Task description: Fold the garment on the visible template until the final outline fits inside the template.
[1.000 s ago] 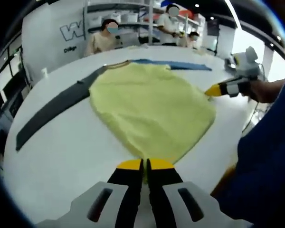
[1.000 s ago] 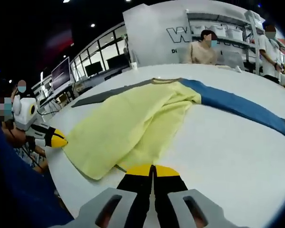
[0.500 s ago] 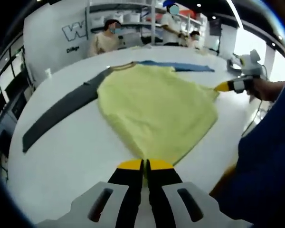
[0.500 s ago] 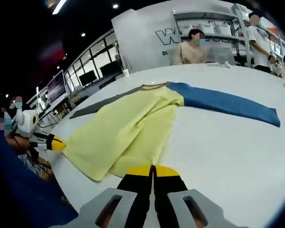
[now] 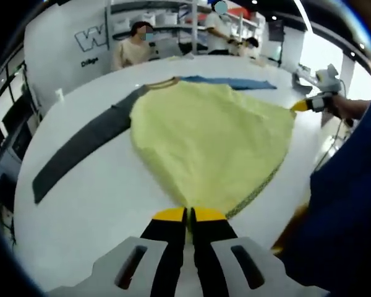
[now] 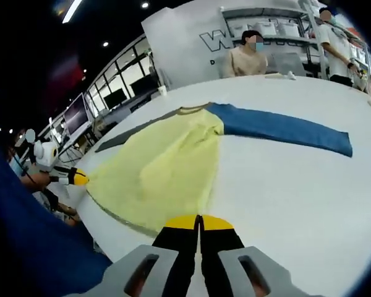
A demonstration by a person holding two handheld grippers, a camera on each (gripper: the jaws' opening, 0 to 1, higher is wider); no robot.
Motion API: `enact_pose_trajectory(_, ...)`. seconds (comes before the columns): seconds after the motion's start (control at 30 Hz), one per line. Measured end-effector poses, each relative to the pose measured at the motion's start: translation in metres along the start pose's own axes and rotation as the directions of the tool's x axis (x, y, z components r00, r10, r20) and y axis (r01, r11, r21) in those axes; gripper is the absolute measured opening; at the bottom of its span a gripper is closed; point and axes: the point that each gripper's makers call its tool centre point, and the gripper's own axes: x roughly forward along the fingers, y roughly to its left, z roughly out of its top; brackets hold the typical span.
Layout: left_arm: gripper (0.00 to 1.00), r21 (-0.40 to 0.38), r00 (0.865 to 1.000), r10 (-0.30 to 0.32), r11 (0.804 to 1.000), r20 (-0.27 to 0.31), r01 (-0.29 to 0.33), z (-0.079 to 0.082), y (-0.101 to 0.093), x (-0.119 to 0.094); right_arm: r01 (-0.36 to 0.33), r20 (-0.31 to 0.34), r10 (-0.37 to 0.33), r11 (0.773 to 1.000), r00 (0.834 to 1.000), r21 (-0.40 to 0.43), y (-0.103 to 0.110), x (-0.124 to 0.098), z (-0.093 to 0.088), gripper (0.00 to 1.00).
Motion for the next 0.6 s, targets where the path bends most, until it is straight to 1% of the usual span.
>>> enact_pose_trajectory(0.17, 0.0, 0.025, 1.0, 0.016, 1.0, 0.003, -0.016, -0.0011, 0.0019, 0.0007, 0.007, -0.003, -0.007, 1.0, 1.0, -0.014, -0.0011, 0.0004, -0.0005, 0.0)
enact_pose_trajectory(0.23, 0.0, 0.042, 1.0, 0.014, 0.999, 0.009, -0.014, 0.0001, -0.004, -0.0001, 0.013, -0.007, -0.014, 0.999, 1.0, -0.033, -0.0007, 0.0015, -0.0008, 0.0)
enact_pose_trajectory(0.33, 0.0, 0.056, 1.0, 0.021, 0.998, 0.013, -0.022, 0.0019, -0.0076, -0.0008, 0.015, -0.009, -0.015, 0.999, 1.0, -0.05, 0.0019, 0.0019, -0.0005, 0.0)
enact_pose_trajectory(0.4, 0.0, 0.061, 0.999, 0.029, 0.998, 0.021, -0.03, 0.003, -0.0042, -0.0013, 0.026, -0.02, -0.027, 0.996, 0.999, -0.084, 0.0008, 0.0022, -0.0012, 0.0)
enact_pose_trajectory(0.6, 0.0, 0.067, 0.999, 0.036, 0.997, 0.019, -0.038, 0.0057, -0.0061, -0.004, 0.036, -0.023, -0.038, 0.993, 0.999, -0.117, -0.0007, 0.0024, 0.0001, 0.0)
